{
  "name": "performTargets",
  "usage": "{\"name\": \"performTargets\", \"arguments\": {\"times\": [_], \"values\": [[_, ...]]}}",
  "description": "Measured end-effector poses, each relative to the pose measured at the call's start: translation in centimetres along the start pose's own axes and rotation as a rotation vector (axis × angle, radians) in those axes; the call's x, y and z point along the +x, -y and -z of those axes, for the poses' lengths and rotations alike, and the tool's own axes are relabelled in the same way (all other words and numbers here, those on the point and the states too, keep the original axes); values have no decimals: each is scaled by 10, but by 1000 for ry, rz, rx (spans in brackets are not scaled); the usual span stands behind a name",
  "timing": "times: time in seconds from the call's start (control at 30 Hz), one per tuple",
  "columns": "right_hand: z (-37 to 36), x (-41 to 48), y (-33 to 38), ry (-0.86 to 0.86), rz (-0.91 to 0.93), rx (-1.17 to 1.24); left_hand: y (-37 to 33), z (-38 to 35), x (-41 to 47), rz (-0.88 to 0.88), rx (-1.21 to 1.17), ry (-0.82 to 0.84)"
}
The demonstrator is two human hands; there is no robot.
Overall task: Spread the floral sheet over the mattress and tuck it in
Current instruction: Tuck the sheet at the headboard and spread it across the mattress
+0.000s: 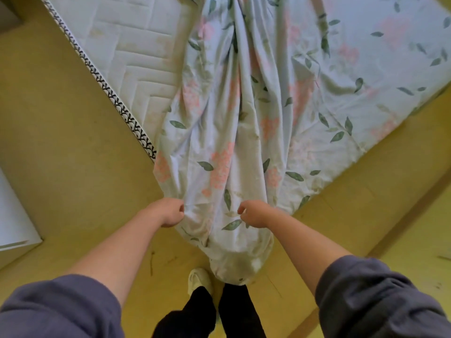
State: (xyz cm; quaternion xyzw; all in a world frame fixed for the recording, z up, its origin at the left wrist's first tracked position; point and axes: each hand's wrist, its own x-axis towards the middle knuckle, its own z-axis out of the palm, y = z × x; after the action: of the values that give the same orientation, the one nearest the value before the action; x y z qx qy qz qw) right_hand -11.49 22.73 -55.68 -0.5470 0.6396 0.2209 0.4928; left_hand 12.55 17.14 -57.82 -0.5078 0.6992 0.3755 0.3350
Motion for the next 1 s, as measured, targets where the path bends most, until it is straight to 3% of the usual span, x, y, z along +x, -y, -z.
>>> {"name": "performTargets", "arguments": {"times": [0.13, 0.37, 0.5, 0.63, 0.73, 0.83, 1.0], "values": [[30, 30, 23, -73, -12, 62, 13, 34, 29, 57, -81, -146], [79, 117, 99, -352, -60, 442, 55, 108, 115, 105, -371, -509], [109, 164, 141, -522, -61, 769, 77, 155, 159, 106, -881, -312], [135, 201, 176, -616, -131, 1058, 100, 178, 177, -63, -829, -111], [148, 216, 191, -588, -221, 1190, 123, 191, 168, -147, -849, 19], [160, 229, 216, -566, -234, 1170, 156, 209, 157, -141, -905, 164], [176, 235, 259, -518, -120, 1152, 185, 233, 149, -131, -1213, 122]]}}
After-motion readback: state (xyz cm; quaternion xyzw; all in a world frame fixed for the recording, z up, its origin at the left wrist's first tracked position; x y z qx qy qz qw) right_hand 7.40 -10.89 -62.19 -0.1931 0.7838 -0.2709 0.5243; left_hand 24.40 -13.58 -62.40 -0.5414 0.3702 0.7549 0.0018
